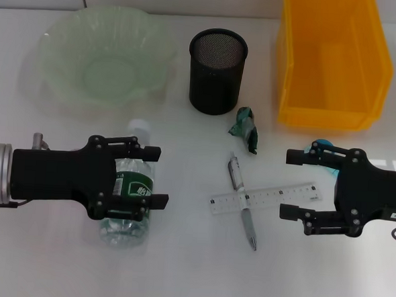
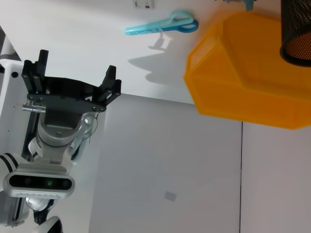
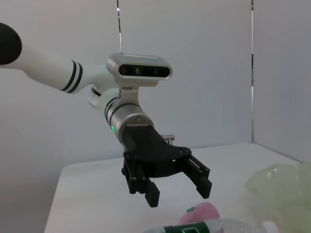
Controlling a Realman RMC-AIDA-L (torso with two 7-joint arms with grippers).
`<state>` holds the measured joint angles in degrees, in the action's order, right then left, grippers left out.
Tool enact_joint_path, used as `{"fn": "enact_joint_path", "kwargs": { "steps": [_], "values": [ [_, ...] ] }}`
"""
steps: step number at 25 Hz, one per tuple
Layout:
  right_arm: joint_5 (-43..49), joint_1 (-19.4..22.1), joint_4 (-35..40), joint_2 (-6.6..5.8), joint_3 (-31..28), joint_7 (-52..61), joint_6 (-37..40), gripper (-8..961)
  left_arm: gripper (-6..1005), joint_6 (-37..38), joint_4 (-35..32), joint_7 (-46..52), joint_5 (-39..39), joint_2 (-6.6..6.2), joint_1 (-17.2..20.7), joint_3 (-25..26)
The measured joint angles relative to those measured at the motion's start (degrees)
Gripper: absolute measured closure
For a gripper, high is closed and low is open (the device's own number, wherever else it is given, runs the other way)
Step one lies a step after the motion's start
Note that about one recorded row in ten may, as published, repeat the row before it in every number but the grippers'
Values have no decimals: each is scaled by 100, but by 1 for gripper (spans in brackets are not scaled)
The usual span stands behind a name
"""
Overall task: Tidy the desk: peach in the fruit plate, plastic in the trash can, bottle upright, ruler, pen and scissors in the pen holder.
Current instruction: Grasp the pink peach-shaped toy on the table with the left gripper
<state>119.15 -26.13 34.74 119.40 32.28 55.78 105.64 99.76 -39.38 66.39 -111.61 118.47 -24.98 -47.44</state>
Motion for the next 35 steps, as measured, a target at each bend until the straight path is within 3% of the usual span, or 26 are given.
{"fn": "enact_joint_path", "kwargs": {
  "steps": [10,17,22,35],
  "values": [
    [3,34,2,-5,-3,19,3,111,217,189,-581,79,98,-10,389,477],
    [3,58,24,-12,-2,21,3,111,218,-397,-950,42,27,-74,789,846],
    [3,67,21,-14,-2,20,-4,111,218,-790,-761,-64,-10,-104,810,898],
    [3,133,24,-13,-2,21,-74,112,220,-1634,-345,-57,-679,-13,622,841]
  ]
}}
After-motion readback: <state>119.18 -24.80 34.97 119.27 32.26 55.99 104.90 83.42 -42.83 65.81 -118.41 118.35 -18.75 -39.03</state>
